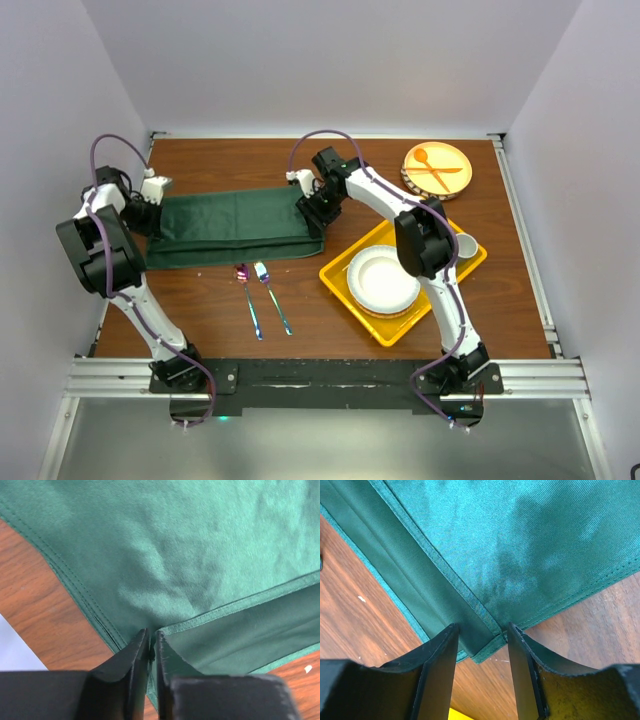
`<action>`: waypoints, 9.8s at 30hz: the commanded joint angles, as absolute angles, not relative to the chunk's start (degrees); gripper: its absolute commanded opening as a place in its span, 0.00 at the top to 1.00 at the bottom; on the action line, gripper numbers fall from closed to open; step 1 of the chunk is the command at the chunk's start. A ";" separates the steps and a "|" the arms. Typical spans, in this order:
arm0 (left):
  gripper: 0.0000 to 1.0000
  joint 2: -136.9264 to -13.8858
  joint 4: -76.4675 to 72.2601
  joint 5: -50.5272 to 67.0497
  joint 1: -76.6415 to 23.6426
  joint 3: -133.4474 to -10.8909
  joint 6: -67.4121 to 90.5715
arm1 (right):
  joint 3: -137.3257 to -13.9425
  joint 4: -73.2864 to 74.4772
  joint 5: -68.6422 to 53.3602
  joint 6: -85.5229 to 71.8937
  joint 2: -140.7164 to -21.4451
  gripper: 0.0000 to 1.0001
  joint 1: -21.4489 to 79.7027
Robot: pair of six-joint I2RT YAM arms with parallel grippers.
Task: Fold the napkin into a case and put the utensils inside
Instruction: Fold and flatten the napkin at the center of the board, then pick up the rectangle-folded napkin at the corner of the board.
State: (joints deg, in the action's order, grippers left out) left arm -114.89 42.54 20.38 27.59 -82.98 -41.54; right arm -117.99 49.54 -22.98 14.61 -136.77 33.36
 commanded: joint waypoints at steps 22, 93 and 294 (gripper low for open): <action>1.00 -100.90 44.39 27.33 31.55 -69.62 -73.90 | -120.76 51.69 -26.02 12.84 -131.57 0.39 31.55; 1.00 -102.84 32.34 45.18 34.45 -77.45 -63.18 | -105.57 20.21 -28.57 15.00 -120.33 1.00 28.65; 0.94 -111.00 24.26 11.25 31.64 -70.84 -16.26 | -111.44 36.91 -13.99 13.10 -134.82 0.49 35.25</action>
